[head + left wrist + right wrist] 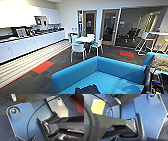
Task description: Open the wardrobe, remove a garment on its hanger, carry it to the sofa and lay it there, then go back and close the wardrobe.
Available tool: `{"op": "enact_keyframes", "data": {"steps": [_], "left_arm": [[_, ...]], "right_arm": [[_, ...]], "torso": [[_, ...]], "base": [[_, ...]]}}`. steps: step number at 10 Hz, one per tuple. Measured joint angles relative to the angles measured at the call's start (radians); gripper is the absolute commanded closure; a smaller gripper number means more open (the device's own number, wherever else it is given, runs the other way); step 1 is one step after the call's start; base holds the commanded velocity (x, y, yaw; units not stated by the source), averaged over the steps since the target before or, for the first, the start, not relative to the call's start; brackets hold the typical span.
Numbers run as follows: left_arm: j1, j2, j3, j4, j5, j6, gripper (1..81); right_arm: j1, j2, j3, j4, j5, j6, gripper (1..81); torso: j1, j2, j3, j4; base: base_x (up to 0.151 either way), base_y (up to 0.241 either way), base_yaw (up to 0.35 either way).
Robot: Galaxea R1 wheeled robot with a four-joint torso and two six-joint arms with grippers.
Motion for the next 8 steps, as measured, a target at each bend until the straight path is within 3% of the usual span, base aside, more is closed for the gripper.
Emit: {"op": "enact_keyframes", "data": {"steps": [3, 8], "left_arm": [[0.024, 0.012, -0.002, 0.0, 0.004, -0.004, 1.0], [0.02, 0.022, -0.005, 0.0, 0.006, -0.004, 1.0]], "right_arm": [[0.01, 0.016, -0.031, 0.0, -0.048, 0.0, 1.0], [0.011, 0.036, -0.049, 0.0, -0.065, 0.0, 1.0]], "torso": [[0.0, 0.0, -0.001, 0.0], [0.0, 0.0, 0.0, 0.0]], "base": [[0.0, 0.0, 0.0], [-0.013, 0.0, 0.0]]}}
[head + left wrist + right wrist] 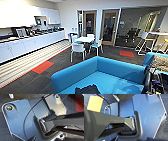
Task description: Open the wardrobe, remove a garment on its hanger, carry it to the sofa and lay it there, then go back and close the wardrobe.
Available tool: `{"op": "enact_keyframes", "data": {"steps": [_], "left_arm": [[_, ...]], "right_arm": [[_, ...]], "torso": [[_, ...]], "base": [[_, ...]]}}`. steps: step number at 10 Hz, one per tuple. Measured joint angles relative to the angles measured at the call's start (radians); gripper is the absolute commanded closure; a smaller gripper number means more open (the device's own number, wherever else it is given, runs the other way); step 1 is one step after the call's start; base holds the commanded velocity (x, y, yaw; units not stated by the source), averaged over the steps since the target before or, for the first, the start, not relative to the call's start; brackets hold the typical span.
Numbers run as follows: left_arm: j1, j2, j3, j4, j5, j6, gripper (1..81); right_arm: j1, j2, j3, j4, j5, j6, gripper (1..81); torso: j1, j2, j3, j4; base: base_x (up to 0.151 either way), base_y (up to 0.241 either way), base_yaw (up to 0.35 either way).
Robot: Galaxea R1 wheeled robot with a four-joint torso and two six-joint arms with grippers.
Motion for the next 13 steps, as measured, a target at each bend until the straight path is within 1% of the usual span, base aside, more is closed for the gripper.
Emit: {"op": "enact_keyframes", "data": {"steps": [2, 4, 10, 13], "left_arm": [[-0.013, 0.0, 0.0, 0.0, 0.001, 0.0, 1.0], [-0.002, 0.0, 0.0, 0.0, 0.001, 0.0, 1.0], [0.0, 0.0, 0.0, 0.0, 0.001, 0.0, 1.0], [0.007, 0.0, 0.0, 0.0, 0.001, 0.0, 1.0]], "right_arm": [[0.009, 0.0, 0.0, 0.0, 0.001, 0.0, 1.0], [-0.006, 0.001, -0.001, 0.0, -0.004, 0.0, 1.0], [-0.003, 0.003, -0.006, 0.0, -0.002, 0.0, 1.0], [-0.009, 0.006, -0.007, 0.0, -0.003, 0.0, 1.0]], "torso": [[0.002, 0.001, 0.0, 0.0], [0.0, 0.0, 0.0, 0.0], [0.0, 0.0, 0.0, 0.0], [0.0, -0.001, 0.001, 0.0]], "base": [[-0.074, 0.0, 0.0], [-0.08, 0.0, 0.0], [-0.09, 0.0, 0.0], [0.0, 0.0, 0.0]]}}
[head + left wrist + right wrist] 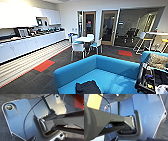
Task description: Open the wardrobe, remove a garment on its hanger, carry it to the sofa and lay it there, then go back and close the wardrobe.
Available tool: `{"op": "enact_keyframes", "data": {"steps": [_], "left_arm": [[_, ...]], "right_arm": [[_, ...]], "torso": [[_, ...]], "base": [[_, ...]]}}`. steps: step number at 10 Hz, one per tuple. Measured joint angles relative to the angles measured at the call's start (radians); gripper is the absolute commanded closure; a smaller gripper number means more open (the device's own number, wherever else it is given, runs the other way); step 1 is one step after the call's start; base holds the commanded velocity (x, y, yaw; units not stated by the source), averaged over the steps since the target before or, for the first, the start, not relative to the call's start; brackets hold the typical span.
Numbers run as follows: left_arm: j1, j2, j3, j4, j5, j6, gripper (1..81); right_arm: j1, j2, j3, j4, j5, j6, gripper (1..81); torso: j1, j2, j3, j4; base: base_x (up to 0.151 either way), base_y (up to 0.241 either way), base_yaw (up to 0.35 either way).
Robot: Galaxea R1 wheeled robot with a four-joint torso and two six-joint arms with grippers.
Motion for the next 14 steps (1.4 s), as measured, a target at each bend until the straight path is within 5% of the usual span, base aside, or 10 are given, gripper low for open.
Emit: {"op": "enact_keyframes", "data": {"steps": [9, 14], "left_arm": [[-0.002, 0.0, 0.0, 0.0, 0.002, 0.0, 1.0], [-0.003, 0.0, 0.0, 0.0, 0.016, 0.0, 1.0]], "right_arm": [[0.008, 0.003, -0.005, 0.0, -0.013, 0.0, 1.0], [0.008, 0.003, -0.005, 0.0, -0.015, 0.0, 1.0]], "torso": [[0.002, 0.0, 0.0, 0.0], [0.002, 0.0, 0.0, 0.0]], "base": [[0.0, 0.0, 0.0], [0.0, 0.0, 0.203]]}}
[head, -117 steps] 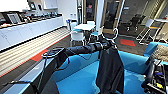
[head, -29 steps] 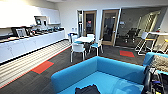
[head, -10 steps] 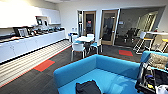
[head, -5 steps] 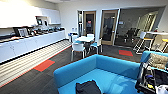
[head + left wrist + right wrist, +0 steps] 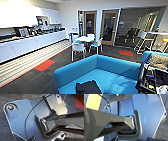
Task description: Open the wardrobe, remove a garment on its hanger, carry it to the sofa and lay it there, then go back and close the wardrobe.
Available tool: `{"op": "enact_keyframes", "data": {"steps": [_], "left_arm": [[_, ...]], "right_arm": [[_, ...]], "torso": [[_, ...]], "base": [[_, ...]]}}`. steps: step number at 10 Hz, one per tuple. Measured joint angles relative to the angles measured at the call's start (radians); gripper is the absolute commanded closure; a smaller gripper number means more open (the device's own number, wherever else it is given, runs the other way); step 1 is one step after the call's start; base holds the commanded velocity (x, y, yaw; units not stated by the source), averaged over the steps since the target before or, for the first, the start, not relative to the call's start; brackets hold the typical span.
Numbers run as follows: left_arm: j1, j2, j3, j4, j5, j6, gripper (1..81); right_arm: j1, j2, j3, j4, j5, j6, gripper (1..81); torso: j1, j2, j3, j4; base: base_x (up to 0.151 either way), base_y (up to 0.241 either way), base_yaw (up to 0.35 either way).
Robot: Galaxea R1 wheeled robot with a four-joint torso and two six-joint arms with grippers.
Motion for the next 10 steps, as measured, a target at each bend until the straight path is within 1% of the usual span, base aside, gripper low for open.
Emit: {"op": "enact_keyframes", "data": {"steps": [8, 10], "left_arm": [[-0.003, 0.003, 0.0, 0.0, 0.006, 0.001, 1.0], [-0.003, 0.005, 0.0, 0.0, 0.03, 0.001, 1.0]], "right_arm": [[0.0, 0.003, -0.006, 0.0, -0.006, 0.001, 1.0], [0.0, 0.003, -0.006, 0.0, -0.007, 0.001, 1.0]], "torso": [[0.0, 0.0, 0.0, 0.0], [0.0, 0.0, 0.0, 0.0]], "base": [[0.0, 0.0, 0.281], [0.0, 0.0, 0.308]]}}
